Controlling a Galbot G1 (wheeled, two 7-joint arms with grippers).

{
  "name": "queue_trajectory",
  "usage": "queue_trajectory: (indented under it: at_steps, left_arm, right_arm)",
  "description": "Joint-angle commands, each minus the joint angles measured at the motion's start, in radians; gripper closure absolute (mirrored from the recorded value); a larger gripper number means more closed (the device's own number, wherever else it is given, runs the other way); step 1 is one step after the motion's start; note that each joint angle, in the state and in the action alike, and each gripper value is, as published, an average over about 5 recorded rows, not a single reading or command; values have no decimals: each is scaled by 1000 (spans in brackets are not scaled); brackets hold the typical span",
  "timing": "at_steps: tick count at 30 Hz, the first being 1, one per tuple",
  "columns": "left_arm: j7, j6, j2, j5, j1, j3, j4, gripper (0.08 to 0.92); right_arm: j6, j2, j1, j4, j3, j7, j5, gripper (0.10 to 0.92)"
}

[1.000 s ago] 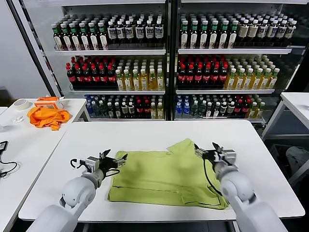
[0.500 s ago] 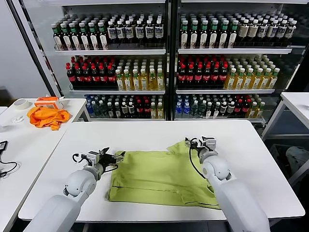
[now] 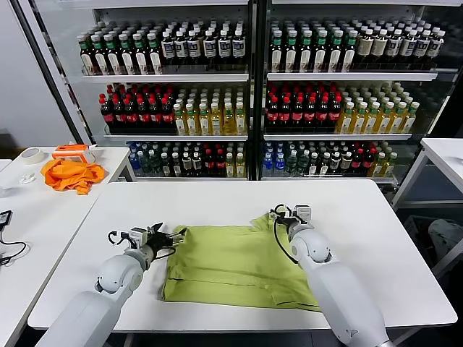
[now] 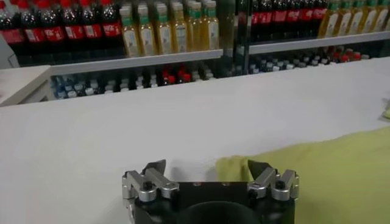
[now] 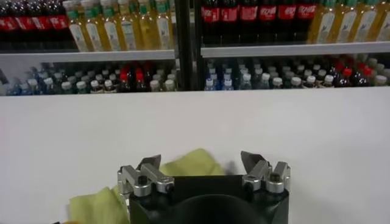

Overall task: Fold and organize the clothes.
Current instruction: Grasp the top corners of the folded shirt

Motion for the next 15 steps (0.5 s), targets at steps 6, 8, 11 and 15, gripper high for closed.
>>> queue_trajectory:
  at_steps: [6,8,11,15]
  left_arm:
    - [17,-10,-14,-8,-10,8,26,228]
    - [18,-10,-15,-7,-6,9,23,284]
    - [24,-10,-17,-7,3,8,18,371]
    - [29,-15,-21,-7,14,8,11,484]
  right_arm:
    - [-5,13,11,-30,-11,-10,3,377]
    - [-3,15,11,-35,-10,-14,3,429]
    - [-2,18,9,-38,-9,-16,4,516]
    - [0,21,8,-42,-7,-18,4,637]
